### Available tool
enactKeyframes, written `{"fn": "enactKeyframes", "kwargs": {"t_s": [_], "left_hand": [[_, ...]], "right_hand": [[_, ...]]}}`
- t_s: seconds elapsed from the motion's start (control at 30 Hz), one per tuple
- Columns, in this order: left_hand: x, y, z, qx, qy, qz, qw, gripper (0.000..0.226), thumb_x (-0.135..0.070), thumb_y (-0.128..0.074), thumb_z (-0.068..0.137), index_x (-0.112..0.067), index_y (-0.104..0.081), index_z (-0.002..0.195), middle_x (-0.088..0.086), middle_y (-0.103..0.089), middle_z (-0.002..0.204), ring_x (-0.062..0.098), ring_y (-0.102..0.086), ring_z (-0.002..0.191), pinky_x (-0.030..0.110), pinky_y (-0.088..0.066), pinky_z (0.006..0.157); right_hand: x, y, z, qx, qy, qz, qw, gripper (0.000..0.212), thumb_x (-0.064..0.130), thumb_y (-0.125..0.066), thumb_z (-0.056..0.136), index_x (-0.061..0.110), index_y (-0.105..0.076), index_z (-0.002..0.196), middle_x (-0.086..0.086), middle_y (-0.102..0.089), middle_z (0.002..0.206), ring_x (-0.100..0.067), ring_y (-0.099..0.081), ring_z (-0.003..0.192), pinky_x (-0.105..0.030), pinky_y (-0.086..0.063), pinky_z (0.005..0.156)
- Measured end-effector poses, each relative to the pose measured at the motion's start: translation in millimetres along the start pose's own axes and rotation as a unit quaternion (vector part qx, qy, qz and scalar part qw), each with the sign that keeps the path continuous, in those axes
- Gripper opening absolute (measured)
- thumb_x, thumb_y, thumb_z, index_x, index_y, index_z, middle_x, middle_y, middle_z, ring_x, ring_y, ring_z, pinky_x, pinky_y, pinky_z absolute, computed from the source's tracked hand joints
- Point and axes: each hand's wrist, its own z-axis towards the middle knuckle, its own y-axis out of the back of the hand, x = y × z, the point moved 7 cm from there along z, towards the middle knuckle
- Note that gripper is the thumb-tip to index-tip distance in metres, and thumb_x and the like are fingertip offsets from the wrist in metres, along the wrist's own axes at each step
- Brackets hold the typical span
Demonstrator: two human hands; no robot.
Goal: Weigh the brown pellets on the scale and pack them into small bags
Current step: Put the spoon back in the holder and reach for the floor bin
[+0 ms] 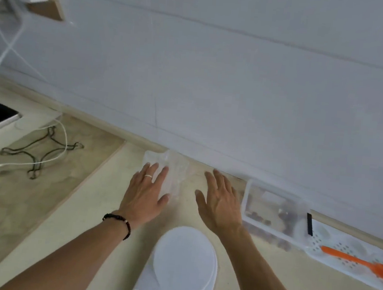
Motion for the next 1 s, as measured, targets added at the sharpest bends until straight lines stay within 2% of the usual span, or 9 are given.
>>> {"fn": "enactKeyframes", "kwargs": {"t_s": [0.17,0.27,0.33,0.43,0.53,0.67,0.8,0.87,1.0], "left_hand": [[49,-21,39,0.067,-0.002,-0.043,0.997,0.086,-0.054,-0.055,0.09,-0.035,0.0,0.154,0.014,0.005,0.161,0.036,-0.001,0.148,0.046,-0.015,0.119],[61,-31,49,0.101,-0.011,-0.088,0.991,0.078,-0.047,-0.058,0.091,-0.035,-0.013,0.153,0.011,-0.008,0.161,0.029,-0.03,0.141,0.038,-0.034,0.111],[68,-34,51,0.098,-0.012,-0.117,0.988,0.063,-0.038,-0.058,0.093,-0.031,-0.029,0.149,0.006,-0.027,0.154,0.022,-0.044,0.13,0.033,-0.042,0.103],[76,-30,47,0.073,-0.011,-0.143,0.987,0.044,-0.027,-0.059,0.093,-0.023,-0.049,0.136,0.0,-0.051,0.128,0.018,-0.057,0.107,0.027,-0.047,0.087],[78,-25,32,0.071,-0.005,-0.153,0.986,0.035,-0.023,-0.061,0.093,-0.019,-0.057,0.127,0.0,-0.057,0.113,0.019,-0.059,0.101,0.029,-0.048,0.085],[77,-5,2,0.041,0.031,-0.219,0.974,0.034,-0.024,-0.066,0.088,-0.017,-0.06,0.121,-0.006,-0.057,0.105,0.012,-0.057,0.1,0.02,-0.045,0.085],[71,24,-41,0.021,0.097,-0.328,0.94,0.038,-0.031,-0.069,0.081,-0.024,-0.061,0.117,-0.01,-0.061,0.111,0.007,-0.057,0.102,0.017,-0.044,0.082],[69,40,-67,0.003,0.117,-0.379,0.918,0.041,-0.041,-0.069,0.072,-0.028,-0.063,0.11,-0.011,-0.065,0.107,0.009,-0.061,0.098,0.019,-0.046,0.078],[73,82,-135,-0.088,0.146,-0.337,0.926,0.013,-0.016,-0.067,0.084,-0.027,-0.063,0.089,-0.014,-0.066,0.087,0.005,-0.06,0.081,0.014,-0.043,0.069]], "right_hand": [[24,-57,56,0.075,-0.004,0.02,0.997,0.072,0.056,-0.042,0.094,0.028,-0.011,0.153,-0.004,-0.008,0.162,-0.026,-0.015,0.147,-0.043,-0.021,0.117],[35,-84,73,0.123,0.019,0.006,0.992,0.093,0.061,-0.058,0.083,0.035,-0.003,0.153,-0.001,0.0,0.163,-0.027,-0.015,0.147,-0.045,-0.025,0.115],[36,-98,79,0.147,0.02,0.001,0.989,0.098,0.056,-0.066,0.08,0.035,-0.003,0.153,-0.003,-0.008,0.162,-0.027,-0.021,0.145,-0.045,-0.028,0.114],[40,-104,82,0.118,0.02,0.002,0.993,0.072,0.04,-0.066,0.086,0.029,-0.029,0.148,-0.005,-0.046,0.143,-0.025,-0.046,0.125,-0.04,-0.041,0.103],[52,-98,79,0.08,0.022,0.027,0.996,0.035,0.027,-0.057,0.093,0.021,-0.057,0.127,-0.004,-0.062,0.123,-0.023,-0.056,0.107,-0.038,-0.047,0.094],[69,-82,64,0.065,0.021,0.139,0.988,0.023,0.027,-0.058,0.089,0.017,-0.067,0.107,-0.005,-0.065,0.111,-0.024,-0.06,0.097,-0.035,-0.05,0.083],[91,-50,39,0.044,0.042,0.237,0.97,0.028,0.024,-0.068,0.085,0.011,-0.064,0.11,-0.003,-0.058,0.118,-0.021,-0.059,0.104,-0.028,-0.047,0.084],[108,-32,24,0.031,0.083,0.268,0.959,0.026,0.019,-0.072,0.083,0.004,-0.065,0.103,-0.007,-0.06,0.111,-0.023,-0.061,0.098,-0.026,-0.047,0.075],[146,-4,-14,0.056,0.136,0.315,0.938,0.027,0.017,-0.073,0.084,0.004,-0.064,0.107,0.004,-0.051,0.108,-0.01,-0.052,0.095,-0.016,-0.039,0.078]]}}
